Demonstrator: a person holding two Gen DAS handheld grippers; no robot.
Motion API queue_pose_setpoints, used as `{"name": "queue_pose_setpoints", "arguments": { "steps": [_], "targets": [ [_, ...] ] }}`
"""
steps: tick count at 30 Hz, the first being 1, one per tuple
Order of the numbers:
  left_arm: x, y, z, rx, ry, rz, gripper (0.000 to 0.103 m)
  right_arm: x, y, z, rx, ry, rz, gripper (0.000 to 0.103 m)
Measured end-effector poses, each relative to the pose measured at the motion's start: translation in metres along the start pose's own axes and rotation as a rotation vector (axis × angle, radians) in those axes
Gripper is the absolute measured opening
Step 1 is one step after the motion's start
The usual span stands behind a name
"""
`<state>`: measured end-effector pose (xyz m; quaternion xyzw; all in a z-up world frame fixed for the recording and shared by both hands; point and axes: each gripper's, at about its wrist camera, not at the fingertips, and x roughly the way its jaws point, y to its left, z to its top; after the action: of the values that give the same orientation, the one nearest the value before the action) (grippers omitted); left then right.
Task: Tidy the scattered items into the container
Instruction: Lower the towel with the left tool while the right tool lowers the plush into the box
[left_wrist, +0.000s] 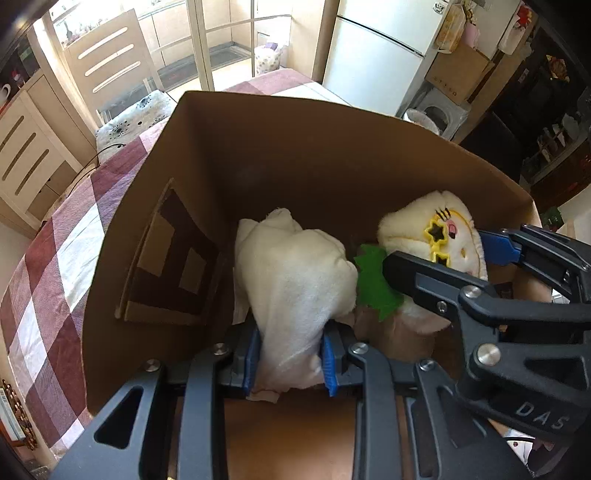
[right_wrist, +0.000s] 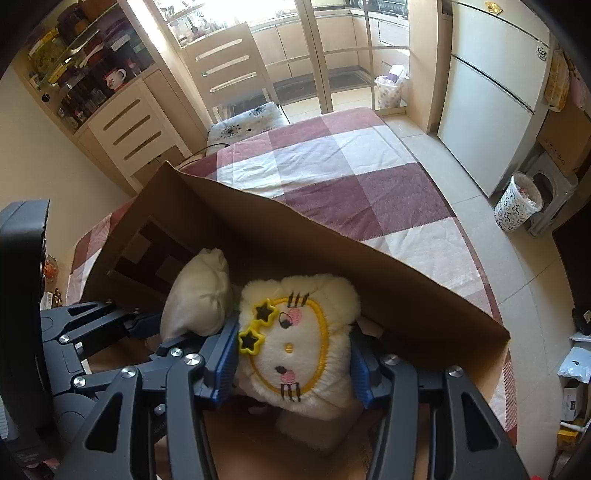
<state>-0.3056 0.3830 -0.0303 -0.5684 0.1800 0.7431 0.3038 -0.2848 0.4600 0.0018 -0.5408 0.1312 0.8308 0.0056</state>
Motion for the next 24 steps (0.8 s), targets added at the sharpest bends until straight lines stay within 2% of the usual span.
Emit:
{"name": "queue_pose_setpoints", "arguments": {
  "steps": [11,14,16,21,24],
  "targets": [
    [0.0094,-0.0024,0.0003,0.005,0.019,0.004,0.030,0.0089,-0.0006,0.0020,0.003,0.021,0.001,0.053],
    [0.0099,-0.0046,-0.0008,0.010,0.017,0.013,0.032,0.0093,-0.0011,0.0033,0.014,0.025,0.007,0.056],
    [0.0089,-0.0058,-0.0016,0.011,0.015,0.015,0.036,0.0094,-0.0027,0.0036,0.025,0.025,0.008,0.056],
    [0.0053,-0.0066,-0.0032,0.017,-0.001,0.027,0.052,0.0092,-0.0057,0.0042,0.048,0.034,0.000,0.058],
    [0.0026,-0.0084,-0.0038,0.022,-0.011,0.025,0.057,0.0072,-0.0059,0.0052,0.065,0.032,0.010,0.058]
  ]
}}
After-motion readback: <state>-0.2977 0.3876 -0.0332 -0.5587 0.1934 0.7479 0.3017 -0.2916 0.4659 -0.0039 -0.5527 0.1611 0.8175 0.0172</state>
